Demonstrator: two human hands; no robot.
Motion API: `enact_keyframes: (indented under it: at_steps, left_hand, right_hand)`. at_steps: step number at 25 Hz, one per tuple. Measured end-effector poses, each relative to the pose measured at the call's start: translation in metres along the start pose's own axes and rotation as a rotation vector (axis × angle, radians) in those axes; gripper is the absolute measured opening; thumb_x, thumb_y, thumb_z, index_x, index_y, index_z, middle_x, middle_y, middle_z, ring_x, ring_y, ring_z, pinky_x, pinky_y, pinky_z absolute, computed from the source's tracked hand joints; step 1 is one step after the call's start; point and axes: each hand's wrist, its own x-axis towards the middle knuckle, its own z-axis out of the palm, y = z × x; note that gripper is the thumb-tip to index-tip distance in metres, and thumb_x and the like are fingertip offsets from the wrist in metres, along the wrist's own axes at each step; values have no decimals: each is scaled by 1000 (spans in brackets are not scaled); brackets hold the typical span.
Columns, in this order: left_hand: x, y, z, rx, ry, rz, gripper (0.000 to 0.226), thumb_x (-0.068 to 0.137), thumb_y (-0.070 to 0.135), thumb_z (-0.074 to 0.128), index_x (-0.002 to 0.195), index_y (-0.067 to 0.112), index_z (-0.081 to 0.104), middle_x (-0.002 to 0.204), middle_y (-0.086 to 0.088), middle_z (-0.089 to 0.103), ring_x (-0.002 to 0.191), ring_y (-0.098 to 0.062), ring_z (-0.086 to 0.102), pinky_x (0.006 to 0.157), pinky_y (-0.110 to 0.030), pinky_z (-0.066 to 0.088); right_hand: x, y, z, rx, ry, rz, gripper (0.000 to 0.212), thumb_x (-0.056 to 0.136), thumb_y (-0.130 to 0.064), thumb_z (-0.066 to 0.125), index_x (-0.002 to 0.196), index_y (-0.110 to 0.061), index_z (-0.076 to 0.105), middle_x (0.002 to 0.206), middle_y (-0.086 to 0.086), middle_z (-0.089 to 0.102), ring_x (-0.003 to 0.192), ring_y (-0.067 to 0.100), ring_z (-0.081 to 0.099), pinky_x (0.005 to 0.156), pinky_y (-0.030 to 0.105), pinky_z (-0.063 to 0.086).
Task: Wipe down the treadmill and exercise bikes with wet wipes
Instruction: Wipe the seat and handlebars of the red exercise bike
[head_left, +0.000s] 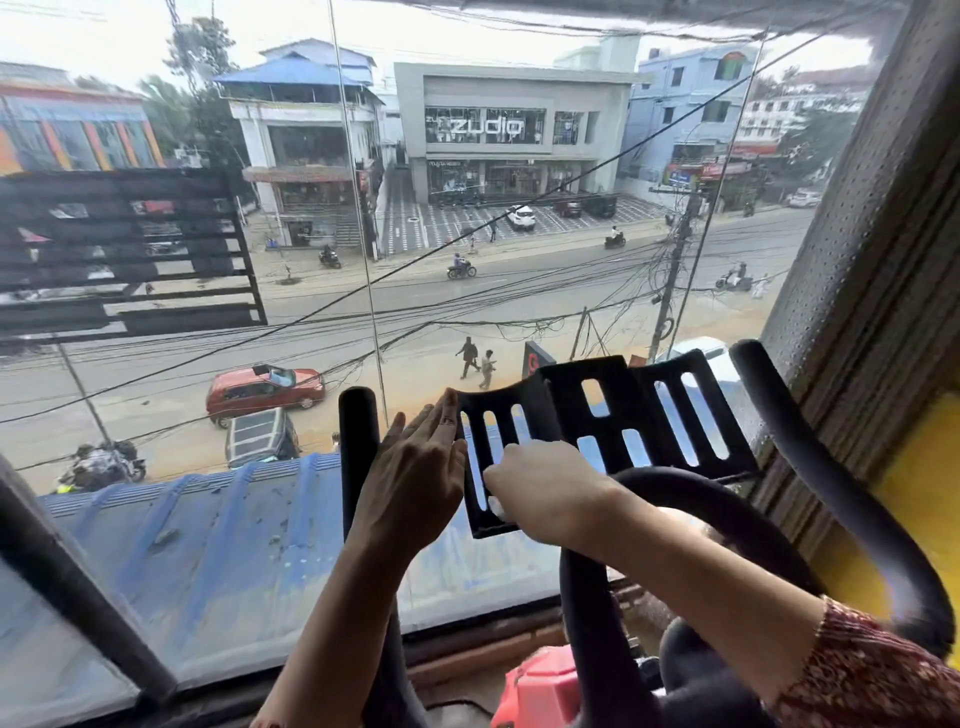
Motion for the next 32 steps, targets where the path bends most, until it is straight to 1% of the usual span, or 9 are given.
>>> enact_keyframes:
  at_steps: [4,8,10,13,17,20,23,27,32]
  left_hand:
    - [-6,11,-6,-128,-5,-52,49,97,17,43,144,6,38,150,-12,37,140,-24,35,117,-39,24]
    - [-22,23,-21,-388,89,-111,38,88,11,66,125,9,62,135,-5,56,125,-18,52,99,-16,34]
    - [-21,35,-30,-539,92,-133,33,81,13,74,113,12,69,116,3,66,105,-10,62,84,-6,40]
    - [-8,63,-41,-908,-122,-151,27,78,12,78,104,14,70,102,-1,71,92,-12,66,82,-22,49]
    - [-9,107,-42,-1193,-394,33,29,70,16,81,96,16,69,102,-10,72,90,-18,68,83,-31,53]
    - [-33,135,-36,-1237,-612,209,32,66,22,82,95,21,69,99,-6,72,91,-16,69,84,-28,54]
    - [-88,167,-37,-1249,-853,405,36,65,25,80,98,20,69,92,3,71,82,-3,67,76,-18,52]
    - [-182,215,-72,-1324,-1137,584,38,61,33,78,96,24,68,96,-1,73,87,-10,68,80,-26,55]
    - [-316,274,-129,-1351,-1364,835,27,76,11,79,93,28,67,95,5,72,87,-7,68,76,-21,52]
  right_hand:
    - [-1,15,12,673,5,136,26,88,-14,58,64,-6,55,61,7,57,61,20,55,59,28,47]
    - [-27,32,16,1296,470,254,27,91,-16,62,65,-7,64,60,5,59,57,13,55,61,26,47]
    - [-51,44,12,1562,549,319,16,94,-10,58,82,-2,66,72,4,61,64,13,57,63,25,48]
    - [-89,50,15,1823,596,474,10,94,-9,55,99,-7,63,89,7,67,74,18,67,64,35,60]
    - [-149,23,26,1677,878,715,8,88,-7,61,95,-11,64,87,8,66,73,18,65,61,29,58]
    - [-206,-18,34,1405,1006,958,20,87,-7,67,107,-7,67,100,7,67,87,19,65,76,37,59]
    - [-275,-90,39,1207,1041,1208,17,88,-7,66,103,0,69,95,8,67,81,15,61,71,37,57]
    - [-372,-197,34,1014,1038,1466,19,89,-6,66,100,10,66,83,15,62,73,13,56,57,24,45]
    - [-483,-341,30,912,1187,1790,13,88,-3,65,97,6,66,81,4,60,71,11,54,56,18,42]
